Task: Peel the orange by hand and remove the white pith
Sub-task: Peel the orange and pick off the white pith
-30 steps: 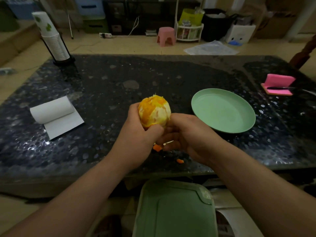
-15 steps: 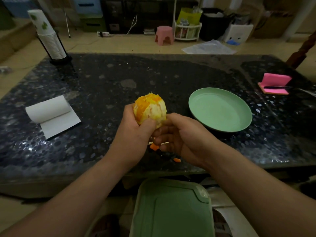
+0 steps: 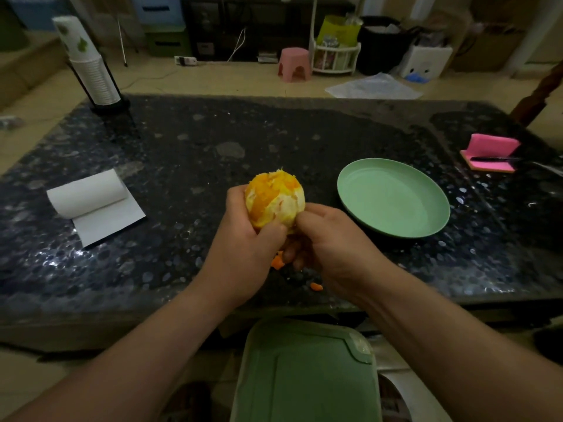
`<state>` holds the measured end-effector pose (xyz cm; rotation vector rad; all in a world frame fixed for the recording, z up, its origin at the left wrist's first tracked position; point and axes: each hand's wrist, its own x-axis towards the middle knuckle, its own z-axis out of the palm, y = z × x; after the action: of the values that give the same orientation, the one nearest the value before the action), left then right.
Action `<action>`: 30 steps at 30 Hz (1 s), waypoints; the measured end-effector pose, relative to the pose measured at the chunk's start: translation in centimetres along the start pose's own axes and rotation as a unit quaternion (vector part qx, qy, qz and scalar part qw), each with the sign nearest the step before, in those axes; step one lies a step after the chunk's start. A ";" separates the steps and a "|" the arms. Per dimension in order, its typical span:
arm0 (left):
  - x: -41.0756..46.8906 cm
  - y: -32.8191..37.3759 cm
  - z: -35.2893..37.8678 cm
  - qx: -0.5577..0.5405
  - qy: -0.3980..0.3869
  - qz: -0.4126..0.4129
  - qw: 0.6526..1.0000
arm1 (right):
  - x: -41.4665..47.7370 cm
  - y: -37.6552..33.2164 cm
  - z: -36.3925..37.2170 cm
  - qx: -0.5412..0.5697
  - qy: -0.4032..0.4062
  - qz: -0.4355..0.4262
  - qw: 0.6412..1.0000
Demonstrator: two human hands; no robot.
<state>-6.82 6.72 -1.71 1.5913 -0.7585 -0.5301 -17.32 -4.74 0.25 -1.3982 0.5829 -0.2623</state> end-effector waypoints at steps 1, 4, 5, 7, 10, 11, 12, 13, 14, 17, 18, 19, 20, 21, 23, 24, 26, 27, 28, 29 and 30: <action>0.1 0.0 -0.1 0.000 -0.002 0.001 1.000 | 0.0 0.0 0.0 0.005 0.002 0.000 1.000; 0.1 0.5 -0.1 -0.027 -0.011 -0.007 1.000 | -0.1 -0.1 0.1 0.028 0.000 0.002 1.000; 0.0 0.7 0.1 -0.063 -0.014 -0.019 0.998 | 0.0 -0.1 0.1 0.040 0.002 -0.001 0.999; -0.3 1.2 0.4 -0.143 -0.027 -0.030 0.989 | 0.1 -0.3 -0.2 0.056 0.007 -0.011 0.998; -0.3 1.1 0.4 -0.169 -0.031 -0.027 0.985 | 0.2 -0.7 -0.6 0.027 -0.016 -0.016 0.999; -0.1 0.9 0.3 -0.162 -0.027 -0.026 0.986 | 0.1 -0.8 -0.7 0.016 -0.021 -0.014 1.000; 0.1 0.8 0.2 -0.154 -0.023 -0.031 0.987 | 0.2 -0.8 -0.8 0.009 -0.021 -0.011 1.000; 0.3 0.6 0.1 -0.147 -0.017 -0.041 0.988 | 0.3 -0.8 -0.8 0.007 -0.017 -0.008 1.000; 0.4 0.4 0.0 -0.143 -0.014 -0.049 0.988 | 0.4 -0.7 -0.8 0.007 -0.015 -0.002 1.000; 0.7 0.0 -0.3 -0.153 -0.014 -0.069 0.986 | 0.9 -0.3 -0.9 0.018 -0.041 0.019 0.999; 0.8 -0.1 -0.5 -0.161 -0.015 -0.075 0.984 | 1.1 -0.2 -1.0 0.024 -0.052 0.022 0.998; 0.9 -0.1 -0.8 -0.170 -0.018 -0.083 0.982 | 1.1 -0.1 -1.0 0.026 -0.059 0.018 0.998; 1.1 -0.1 -1.1 -0.182 -0.023 -0.091 0.979 | 1.1 -0.1 -1.1 0.024 -0.064 0.010 0.998; 1.2 -0.1 -1.3 -0.194 -0.028 -0.098 0.976 | 1.1 -0.2 -1.1 0.016 -0.064 0.001 0.998; 1.4 0.0 -1.7 -0.207 -0.037 -0.098 0.973 | 1.0 -0.5 -1.2 -0.017 -0.054 -0.021 0.998; 1.4 0.1 -1.9 -0.208 -0.043 -0.091 0.973 | 0.9 -0.6 -1.2 -0.036 -0.046 -0.033 0.998; 1.5 0.1 -2.2 -0.205 -0.060 -0.085 0.973 | 0.7 -0.8 -1.2 -0.063 -0.040 -0.043 0.996; 1.5 0.2 -2.3 -0.203 -0.067 -0.086 0.973 | 0.6 -0.9 -1.2 -0.073 -0.039 -0.045 0.996; 1.6 0.2 -2.3 -0.200 -0.073 -0.089 0.973 | 0.5 -1.1 -1.2 -0.082 -0.039 -0.045 0.995; 1.6 0.2 -2.3 -0.195 -0.076 -0.090 0.974 | 0.4 -1.2 -1.1 -0.089 -0.038 -0.046 0.994; 1.5 0.2 -2.2 -0.189 -0.077 -0.090 0.975 | 0.3 -1.2 -1.1 -0.095 -0.034 -0.046 0.994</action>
<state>-4.28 7.16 -1.01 1.2776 -0.5873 -0.8845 -17.43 -6.05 1.31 -1.6143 0.4981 -0.2356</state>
